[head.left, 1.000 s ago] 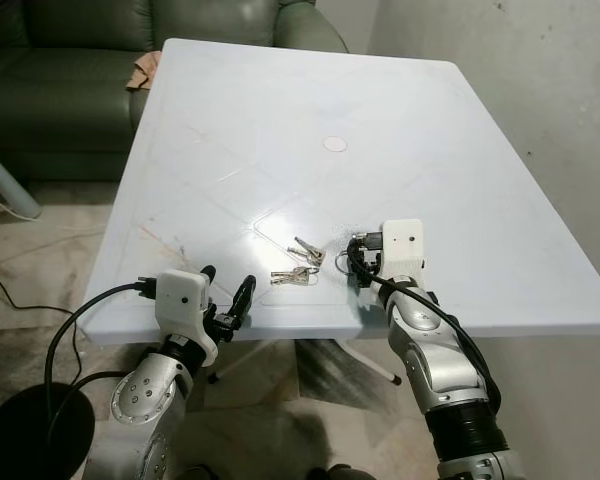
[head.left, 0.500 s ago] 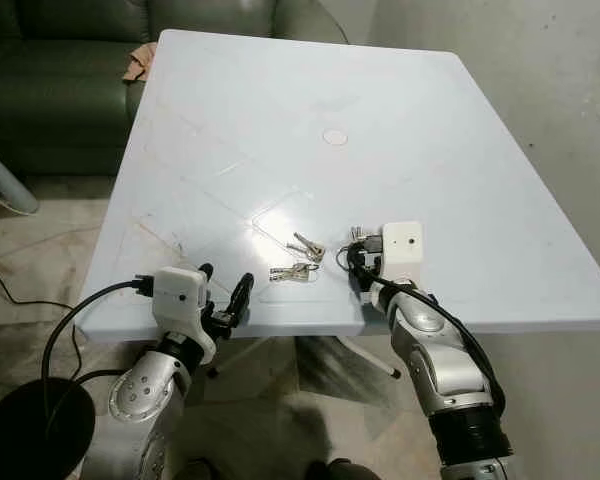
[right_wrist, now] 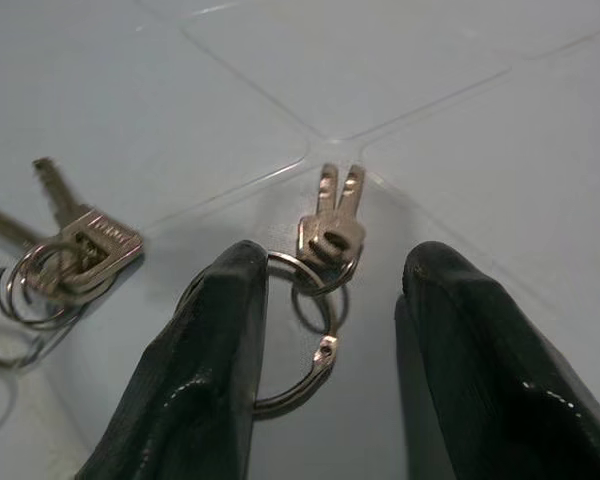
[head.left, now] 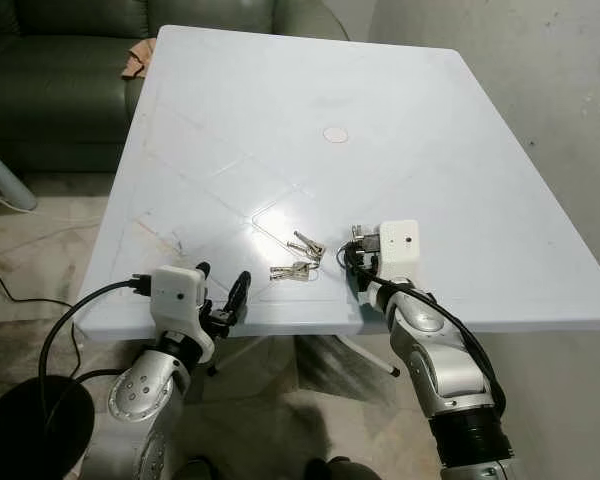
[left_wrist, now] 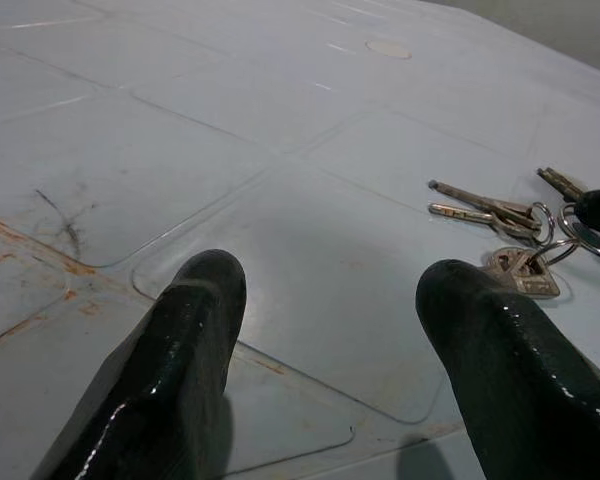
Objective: Hang keys on a hook
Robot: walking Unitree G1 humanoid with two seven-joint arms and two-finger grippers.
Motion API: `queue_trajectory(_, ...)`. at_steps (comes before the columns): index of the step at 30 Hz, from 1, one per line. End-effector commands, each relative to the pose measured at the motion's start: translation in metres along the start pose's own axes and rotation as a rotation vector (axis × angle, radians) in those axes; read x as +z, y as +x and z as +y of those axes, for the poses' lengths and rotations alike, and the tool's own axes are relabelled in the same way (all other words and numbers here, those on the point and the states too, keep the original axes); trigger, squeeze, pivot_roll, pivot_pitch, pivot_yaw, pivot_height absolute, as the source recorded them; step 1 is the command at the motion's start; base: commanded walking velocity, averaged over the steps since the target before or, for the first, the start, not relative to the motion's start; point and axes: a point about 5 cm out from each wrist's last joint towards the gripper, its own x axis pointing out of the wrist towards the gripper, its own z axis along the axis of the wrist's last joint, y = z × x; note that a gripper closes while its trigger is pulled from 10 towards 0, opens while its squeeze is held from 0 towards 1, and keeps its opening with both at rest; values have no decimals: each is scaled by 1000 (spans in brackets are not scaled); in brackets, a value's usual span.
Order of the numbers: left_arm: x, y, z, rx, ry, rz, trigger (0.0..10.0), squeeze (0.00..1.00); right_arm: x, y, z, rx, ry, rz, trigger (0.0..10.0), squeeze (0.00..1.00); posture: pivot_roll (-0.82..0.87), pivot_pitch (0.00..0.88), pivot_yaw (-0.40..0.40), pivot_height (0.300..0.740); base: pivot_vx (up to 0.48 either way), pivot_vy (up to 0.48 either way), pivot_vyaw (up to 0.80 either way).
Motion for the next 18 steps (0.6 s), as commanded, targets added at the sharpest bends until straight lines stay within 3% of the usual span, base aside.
queue_trajectory(1,3,-2,1,11,5,-3,10000,0,0,-3,1,19,11,14,10000,0,-43,197,-104,724,0,0,0)
queue_trajectory(7,3,-2,1,14,5,-4,10000,0,-1,-3,4,31,14,23,10000,0,-41,199,-104,724,0,0,0)
queue_trajectory(8,3,-2,1,14,5,-4,10000,0,-1,-3,4,31,12,23,8824,0,-41,199,-104,724,0,0,0)
queue_trajectory(11,3,-2,1,15,4,-4,10000,0,-1,-4,4,31,10,23,8824,0,-41,199,-104,724,0,0,0)
queue_trajectory(12,3,-2,1,16,5,-4,10000,0,-2,-4,4,30,8,25,1529,0,-40,199,-105,724,0,0,0)
queue_trajectory(14,3,-2,2,23,6,-6,10000,0,-1,-3,4,25,10,25,196,0,-38,199,-107,724,0,0,0)
queue_trajectory(18,3,-2,2,27,8,-6,10000,0,1,-2,4,24,14,20,0,0,-37,199,-109,724,0,0,0)
